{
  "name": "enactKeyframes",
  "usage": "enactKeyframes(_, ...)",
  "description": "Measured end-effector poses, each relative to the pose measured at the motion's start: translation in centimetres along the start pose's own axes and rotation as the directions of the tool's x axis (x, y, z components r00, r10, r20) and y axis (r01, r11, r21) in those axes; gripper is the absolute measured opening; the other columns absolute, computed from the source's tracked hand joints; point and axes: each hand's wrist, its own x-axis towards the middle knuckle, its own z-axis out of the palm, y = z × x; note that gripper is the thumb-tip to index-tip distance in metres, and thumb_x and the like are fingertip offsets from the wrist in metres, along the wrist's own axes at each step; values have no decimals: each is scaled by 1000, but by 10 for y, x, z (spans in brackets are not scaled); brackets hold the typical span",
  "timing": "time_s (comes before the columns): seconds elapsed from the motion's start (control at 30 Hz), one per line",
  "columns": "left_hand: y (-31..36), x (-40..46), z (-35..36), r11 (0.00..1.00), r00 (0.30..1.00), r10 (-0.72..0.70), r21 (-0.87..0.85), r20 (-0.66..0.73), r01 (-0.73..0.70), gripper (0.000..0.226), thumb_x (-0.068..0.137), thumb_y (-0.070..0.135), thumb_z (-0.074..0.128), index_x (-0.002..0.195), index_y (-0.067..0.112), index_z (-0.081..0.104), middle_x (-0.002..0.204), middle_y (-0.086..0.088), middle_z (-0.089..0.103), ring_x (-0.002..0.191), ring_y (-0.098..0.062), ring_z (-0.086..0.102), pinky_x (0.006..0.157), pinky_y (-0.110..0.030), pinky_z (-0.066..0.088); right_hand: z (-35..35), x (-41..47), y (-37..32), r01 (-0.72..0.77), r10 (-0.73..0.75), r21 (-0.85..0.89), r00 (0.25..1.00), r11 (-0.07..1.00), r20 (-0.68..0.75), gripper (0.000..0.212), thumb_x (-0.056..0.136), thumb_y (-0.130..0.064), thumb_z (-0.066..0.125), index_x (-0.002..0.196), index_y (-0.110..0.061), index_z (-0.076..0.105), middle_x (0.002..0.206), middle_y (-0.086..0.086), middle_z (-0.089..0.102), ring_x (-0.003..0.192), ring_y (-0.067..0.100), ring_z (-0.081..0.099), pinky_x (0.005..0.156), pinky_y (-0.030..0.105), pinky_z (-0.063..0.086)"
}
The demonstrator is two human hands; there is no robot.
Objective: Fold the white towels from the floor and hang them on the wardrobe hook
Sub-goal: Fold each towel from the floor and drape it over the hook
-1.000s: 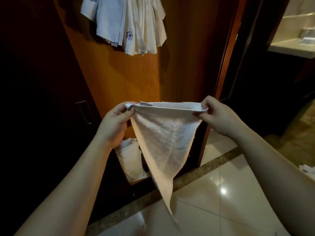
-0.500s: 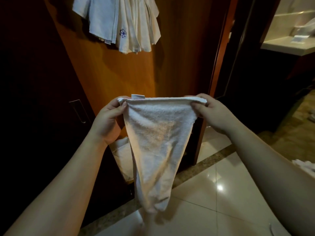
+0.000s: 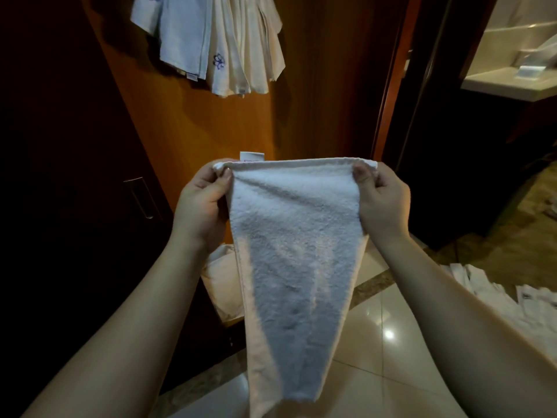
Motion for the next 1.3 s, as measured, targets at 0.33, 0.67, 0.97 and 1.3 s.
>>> enactKeyframes(0.33, -9, -4, 4, 1000, 1000, -7, 21, 6, 7, 25, 96, 17, 53, 88, 26, 75, 85, 0, 67, 76, -15, 60, 67, -31, 46, -16, 2, -6, -73, 72, 31, 997, 997, 33, 60, 92, -71, 47, 53, -26, 39, 46, -11, 42, 43, 2, 41, 40, 13, 24)
enactKeyframes(0.67, -25, -8, 3, 957, 954, -291, -42, -66, 289, 29, 100, 12, 50, 92, 17, 78, 104, -11, 76, 93, -26, 73, 83, -42, 54, -31, -19, 31, -897, 346, 315, 415, 310, 841, 78, 58, -49, 97, 123, -12, 74, 132, 17, 67, 122, 34, 65, 90, 47, 58)
enactKeyframes(0.97, -12, -27, -14, 949, 959, -272, -144, 74, 281, 23, 88, 12, 56, 93, 12, 78, 106, -17, 74, 97, -28, 71, 85, -39, 57, -33, -39, 25, -895, 161, 424, 443, 140, 882, 51, 91, -36, 74, 134, -9, 66, 142, 16, 60, 135, 32, 54, 104, 42, 50)
enactKeyframes(1.3, -37, -69, -27, 867, 864, -480, -67, 149, 494, 34, 73, 29, 75, 105, 18, 80, 120, -15, 72, 113, -30, 69, 81, -36, 59, -26, -46, 7, -897, 259, 365, 424, 247, 868, 47, 82, -38, 81, 119, -10, 75, 131, 18, 67, 124, 33, 63, 95, 42, 56)
